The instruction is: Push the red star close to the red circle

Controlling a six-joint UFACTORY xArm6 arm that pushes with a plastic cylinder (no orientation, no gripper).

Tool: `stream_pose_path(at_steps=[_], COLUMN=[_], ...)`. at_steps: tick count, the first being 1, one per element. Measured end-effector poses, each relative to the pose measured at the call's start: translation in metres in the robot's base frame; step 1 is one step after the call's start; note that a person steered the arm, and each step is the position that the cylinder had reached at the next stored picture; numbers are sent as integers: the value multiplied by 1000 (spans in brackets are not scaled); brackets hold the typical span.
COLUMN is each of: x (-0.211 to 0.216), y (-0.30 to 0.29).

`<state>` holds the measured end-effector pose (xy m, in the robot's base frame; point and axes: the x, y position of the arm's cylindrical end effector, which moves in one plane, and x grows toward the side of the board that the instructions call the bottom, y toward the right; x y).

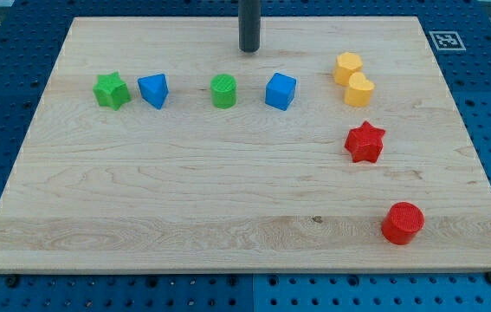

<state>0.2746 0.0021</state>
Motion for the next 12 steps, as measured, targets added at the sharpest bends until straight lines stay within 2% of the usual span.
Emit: stream_pose_path(at_steps=[1, 3, 7, 8, 10, 12], x=[24, 54, 150, 166, 175, 220], y=[12, 90, 114, 124, 179, 180])
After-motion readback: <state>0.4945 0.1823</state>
